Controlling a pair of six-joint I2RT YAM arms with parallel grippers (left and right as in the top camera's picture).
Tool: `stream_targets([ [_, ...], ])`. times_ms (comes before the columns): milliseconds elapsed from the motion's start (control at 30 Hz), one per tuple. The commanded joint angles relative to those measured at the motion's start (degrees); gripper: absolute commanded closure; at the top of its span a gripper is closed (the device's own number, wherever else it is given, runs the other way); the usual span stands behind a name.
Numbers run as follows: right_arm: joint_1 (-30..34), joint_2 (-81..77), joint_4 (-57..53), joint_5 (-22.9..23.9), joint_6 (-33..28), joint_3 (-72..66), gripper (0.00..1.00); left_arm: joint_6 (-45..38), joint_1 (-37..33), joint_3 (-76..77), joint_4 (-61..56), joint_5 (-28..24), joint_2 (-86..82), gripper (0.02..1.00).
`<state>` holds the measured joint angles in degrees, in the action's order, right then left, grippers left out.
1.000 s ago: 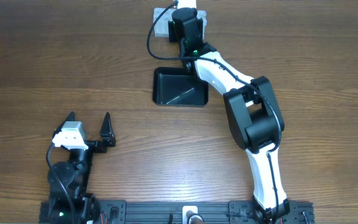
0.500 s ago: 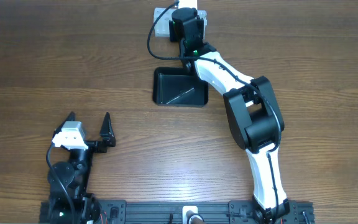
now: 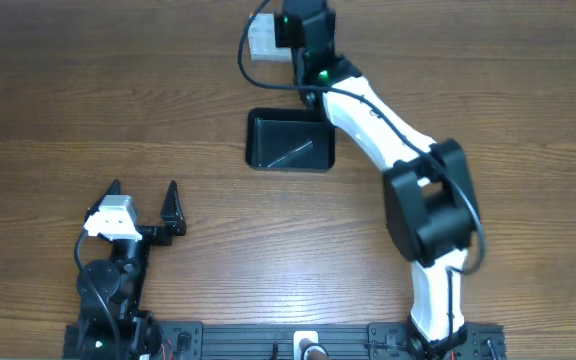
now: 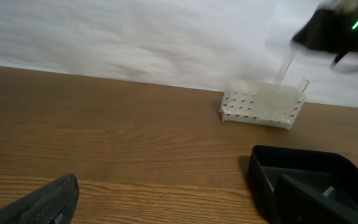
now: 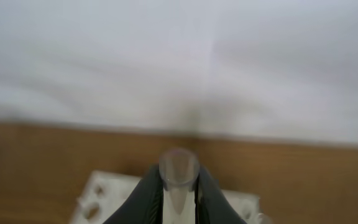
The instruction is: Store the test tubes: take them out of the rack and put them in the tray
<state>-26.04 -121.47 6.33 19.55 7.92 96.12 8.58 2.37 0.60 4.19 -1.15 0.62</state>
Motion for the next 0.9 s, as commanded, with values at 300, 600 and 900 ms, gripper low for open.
stream_targets([
  [300,-3.5,16.2,-27.0,0.2,11.0,1.4,0.866,0.0,-0.4,-0.3,0.2,-0.8,-0.2,0.018],
  [600,-3.9,12.2,-47.2,-15.3,17.3,1.1,0.893,0.0,-0.4,-0.3,0.2,-0.8,-0.2,0.018],
  [900,-4.5,4.2,-45.5,-17.9,22.4,1.1,0.882,0.0,-0.4,-0.3,0.2,-0.8,-0.2,0.02],
])
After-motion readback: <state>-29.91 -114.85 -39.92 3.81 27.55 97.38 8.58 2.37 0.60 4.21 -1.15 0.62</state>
